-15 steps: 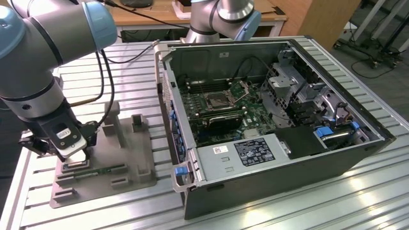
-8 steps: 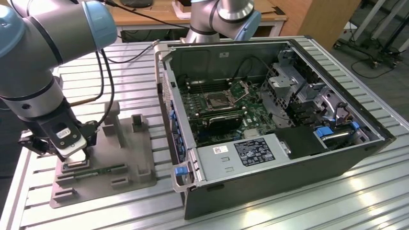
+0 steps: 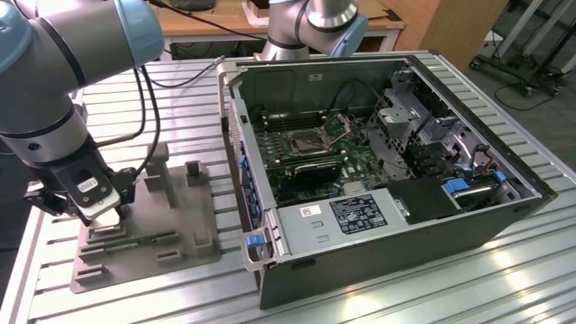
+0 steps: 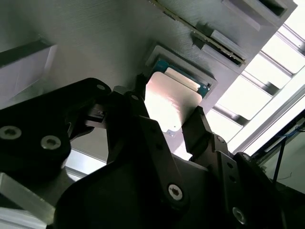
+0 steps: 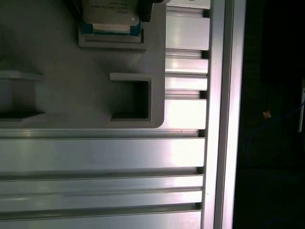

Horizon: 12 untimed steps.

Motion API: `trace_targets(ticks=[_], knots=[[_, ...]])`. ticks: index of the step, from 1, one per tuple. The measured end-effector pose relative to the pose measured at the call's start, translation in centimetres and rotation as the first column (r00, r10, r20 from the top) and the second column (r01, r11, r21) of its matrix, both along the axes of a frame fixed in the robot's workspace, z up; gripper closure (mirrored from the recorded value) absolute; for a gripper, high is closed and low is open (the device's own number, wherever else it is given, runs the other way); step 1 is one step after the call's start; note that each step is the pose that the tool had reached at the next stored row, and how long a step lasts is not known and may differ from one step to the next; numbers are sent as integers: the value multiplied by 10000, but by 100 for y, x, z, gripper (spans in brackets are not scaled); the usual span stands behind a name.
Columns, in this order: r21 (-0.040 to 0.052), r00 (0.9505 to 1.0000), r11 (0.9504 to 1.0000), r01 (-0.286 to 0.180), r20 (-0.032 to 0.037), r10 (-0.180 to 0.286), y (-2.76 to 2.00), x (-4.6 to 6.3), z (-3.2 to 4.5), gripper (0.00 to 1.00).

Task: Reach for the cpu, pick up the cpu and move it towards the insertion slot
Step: 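Pick up the cpu and move it towards the insertion slot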

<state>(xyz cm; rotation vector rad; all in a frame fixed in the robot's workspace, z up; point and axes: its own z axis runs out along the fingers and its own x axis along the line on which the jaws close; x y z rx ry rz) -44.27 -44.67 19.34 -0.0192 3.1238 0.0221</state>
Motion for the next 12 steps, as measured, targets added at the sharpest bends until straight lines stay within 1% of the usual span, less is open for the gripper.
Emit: trace_targets(ticks=[12], knots=[[0,10000,10000,0,0,0,0,0,110,45]])
